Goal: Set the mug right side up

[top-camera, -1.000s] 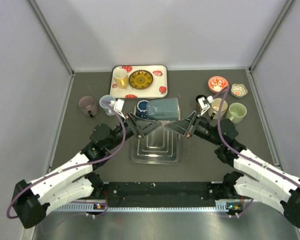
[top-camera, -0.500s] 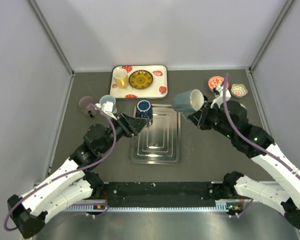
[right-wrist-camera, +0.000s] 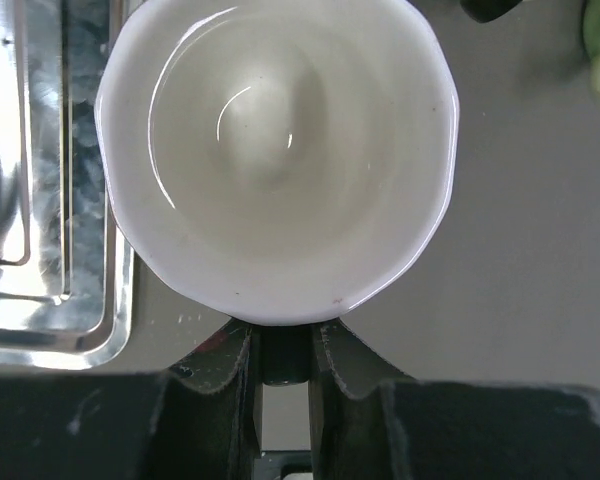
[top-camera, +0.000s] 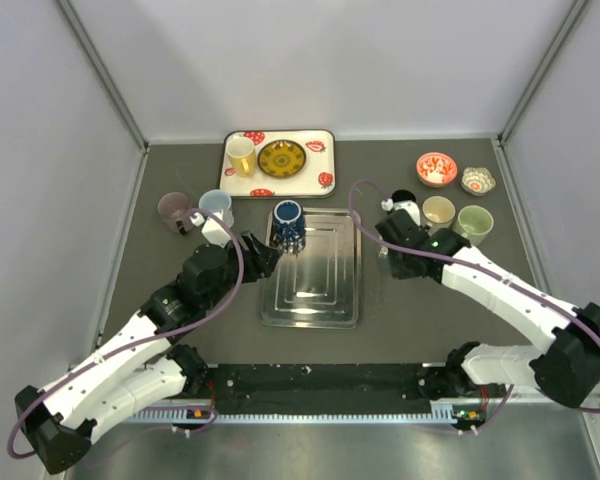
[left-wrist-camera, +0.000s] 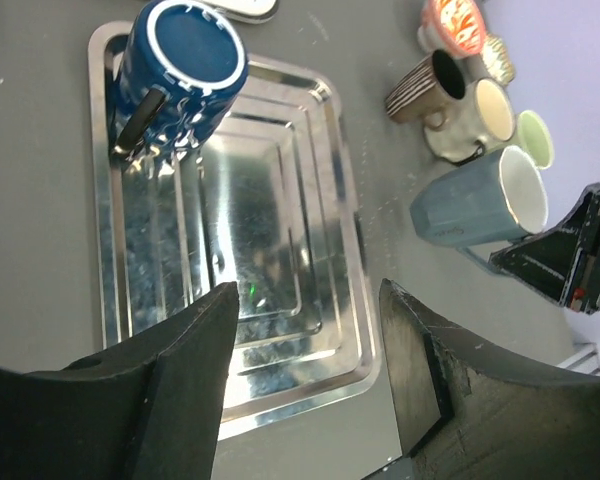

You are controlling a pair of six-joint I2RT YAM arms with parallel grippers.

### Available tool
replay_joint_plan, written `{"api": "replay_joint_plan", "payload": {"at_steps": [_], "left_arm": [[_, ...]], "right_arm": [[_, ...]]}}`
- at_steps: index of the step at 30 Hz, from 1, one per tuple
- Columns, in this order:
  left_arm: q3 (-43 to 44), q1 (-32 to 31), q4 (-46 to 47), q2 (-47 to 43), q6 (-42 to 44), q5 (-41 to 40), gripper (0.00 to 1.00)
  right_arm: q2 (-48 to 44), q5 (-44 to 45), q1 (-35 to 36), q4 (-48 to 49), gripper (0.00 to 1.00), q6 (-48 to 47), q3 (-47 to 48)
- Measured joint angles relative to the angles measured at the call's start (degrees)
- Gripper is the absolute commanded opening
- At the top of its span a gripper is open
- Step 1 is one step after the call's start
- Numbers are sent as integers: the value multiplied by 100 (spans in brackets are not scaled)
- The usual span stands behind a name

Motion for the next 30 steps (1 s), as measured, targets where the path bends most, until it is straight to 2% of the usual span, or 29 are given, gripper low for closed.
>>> {"api": "replay_joint_plan", "payload": {"at_steps": [7, 15, 17, 18, 21, 25, 30], "left_arm": [[-9, 0, -282, 96, 144, -68, 64], [-11, 0, -291, 280, 247, -131, 64], [-11, 0, -286, 367, 256, -133, 64], [-11, 0, -286, 413, 264, -138, 65], [-11, 0, -278, 560, 319, -164, 70], [13, 0, -302, 796, 426, -348, 79], [319, 28, -459, 1405, 765, -791, 85]], "right_arm": [[702, 225, -109, 234, 0, -92, -11], [992, 109, -822, 597, 0, -249, -188], [1025, 48, -927, 660, 9, -295, -203], [1025, 26, -962, 726, 24, -310, -216], [1036, -52, -1016, 852, 47, -382, -223], [990, -162, -1023, 960, 61, -389, -256], [446, -348, -973, 942, 67, -341, -262]]}}
